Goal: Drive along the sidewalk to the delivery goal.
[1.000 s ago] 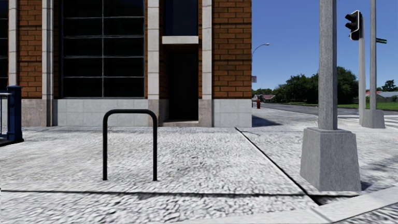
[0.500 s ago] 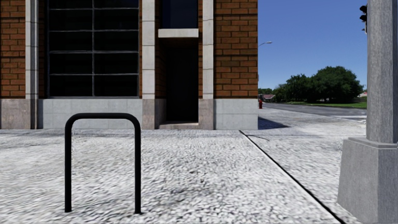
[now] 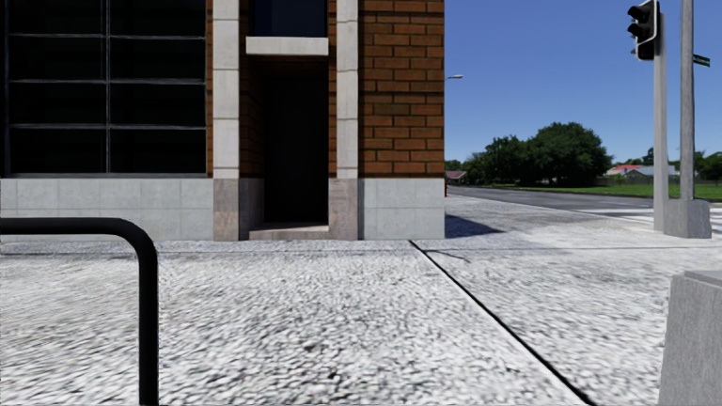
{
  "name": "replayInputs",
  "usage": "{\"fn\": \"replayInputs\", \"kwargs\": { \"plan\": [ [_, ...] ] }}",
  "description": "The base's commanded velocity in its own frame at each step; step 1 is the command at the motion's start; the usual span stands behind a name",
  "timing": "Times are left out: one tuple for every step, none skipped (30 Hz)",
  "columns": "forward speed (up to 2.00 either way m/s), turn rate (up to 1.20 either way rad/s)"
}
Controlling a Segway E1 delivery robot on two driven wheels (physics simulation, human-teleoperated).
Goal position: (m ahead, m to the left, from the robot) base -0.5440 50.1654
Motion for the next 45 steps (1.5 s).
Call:
{"fn": "replayInputs", "kwargs": {
  "plan": [
    [0.81,0.0],
    [0.8,0.0],
    [0.8,0.0],
    [0.8,0.0],
    [0.8,0.0],
    [0.8,0.0],
    [0.8,0.0],
    [0.8,0.0],
    [0.8,0.0],
    [0.79,-0.03],
    [0.78,0.0],
    [0.78,0.0],
    [0.77,0.0],
    [0.77,0.0],
    [0.77,0.0],
    [0.77,0.0],
    [0.77,0.0],
    [0.77,0.0],
    [0.77,0.0],
    [0.77,0.0],
    [0.77,0.0],
    [0.77,0.0],
    [0.77,0.0],
    [0.77,0.0],
    [0.77,0.0],
    [0.77,0.0],
    [0.77,0.0],
    [0.77,0.0],
    [0.77,0.0],
    [0.77,0.0],
    [0.77,0.0],
    [0.77,0.0],
    [0.77,0.0],
    [0.77,0.0],
    [0.77,0.0],
    [0.77,0.0],
    [0.77,0.0],
    [0.77,0.0],
    [0.77,0.0],
    [0.77,0.0],
    [0.77,0.0],
    [0.77,0.0],
    [0.77,0.0],
    [0.77,0.0],
    [0.77,0.0]
  ]
}}
